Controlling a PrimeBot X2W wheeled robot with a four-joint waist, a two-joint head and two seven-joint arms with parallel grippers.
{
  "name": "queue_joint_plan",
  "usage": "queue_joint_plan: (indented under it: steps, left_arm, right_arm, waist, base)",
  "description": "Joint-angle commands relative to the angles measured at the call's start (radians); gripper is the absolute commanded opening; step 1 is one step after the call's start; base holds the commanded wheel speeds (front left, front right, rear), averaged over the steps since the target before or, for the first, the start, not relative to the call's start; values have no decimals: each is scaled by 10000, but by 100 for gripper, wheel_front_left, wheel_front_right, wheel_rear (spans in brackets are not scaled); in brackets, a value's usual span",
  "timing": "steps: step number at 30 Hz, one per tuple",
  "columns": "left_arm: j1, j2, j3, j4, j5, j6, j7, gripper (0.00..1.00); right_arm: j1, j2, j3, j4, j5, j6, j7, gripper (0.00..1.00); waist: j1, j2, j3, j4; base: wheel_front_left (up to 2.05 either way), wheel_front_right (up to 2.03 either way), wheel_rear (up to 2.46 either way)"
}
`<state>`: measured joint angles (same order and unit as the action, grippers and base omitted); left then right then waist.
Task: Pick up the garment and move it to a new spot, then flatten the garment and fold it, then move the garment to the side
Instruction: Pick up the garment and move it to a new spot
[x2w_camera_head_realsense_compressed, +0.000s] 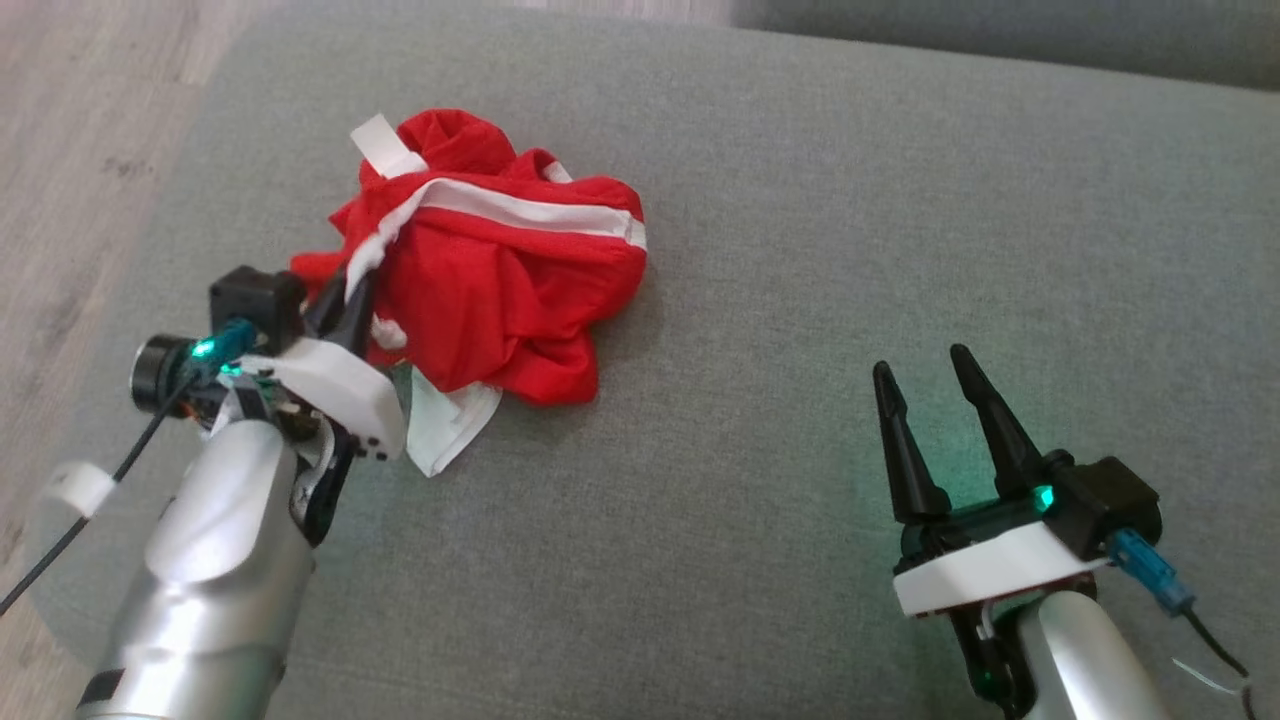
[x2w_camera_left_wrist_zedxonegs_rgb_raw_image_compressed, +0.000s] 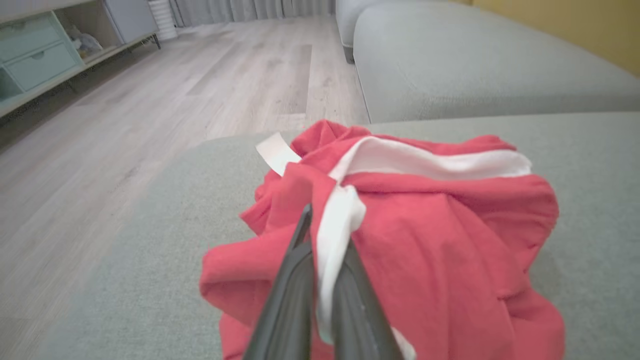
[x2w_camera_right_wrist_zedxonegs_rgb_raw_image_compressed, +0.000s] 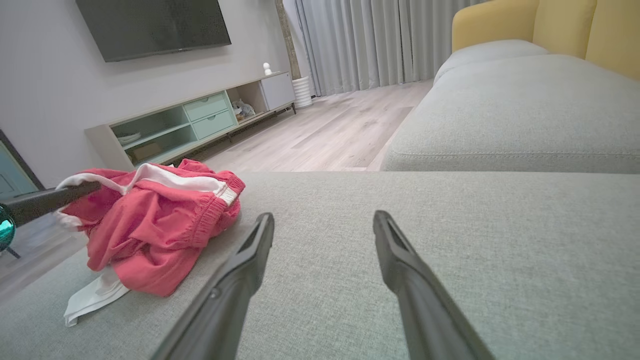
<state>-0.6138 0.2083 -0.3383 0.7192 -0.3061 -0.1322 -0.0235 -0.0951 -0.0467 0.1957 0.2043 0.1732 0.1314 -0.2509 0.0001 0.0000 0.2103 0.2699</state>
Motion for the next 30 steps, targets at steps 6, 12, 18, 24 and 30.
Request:
queue_joint_plan:
  steps: [6,12,18,24,30]
  left_arm:
    - [-576,342,621,-1661,-187,88,-1538,0]
    - [-142,59,695,-3876,-363,327,-1924,0]
    - [415,-100,355,-5450,-366,501,-1376,0]
    - [962,-959,75,-6496,-1103,821,-800,0]
    - [755,-1408,-639,-6191,-1295,1202,-481,0]
  right_arm:
    - [-43,-35,32,-236,243,-7,-109,100]
    - [166,-35,-31,-152,467,-7,-109,100]
    - [232,-35,-56,-183,471,-7,-109,100]
    - [79,-35,-171,-259,577,-7,-109,100]
    - [-391,-35,-116,-488,894,-7,-109,100]
  waist:
    - [-1,0,-695,152]
    - [-1,0,-1263,85]
    - [-1,0,-1451,-356]
    - [-1,0,-1304,-1372]
    - [-1,0,-742,-3119]
  base:
    - [0,0,0]
    - [0,0,0]
    - [0,0,0]
    - [0,0,0]
    - [0,0,0]
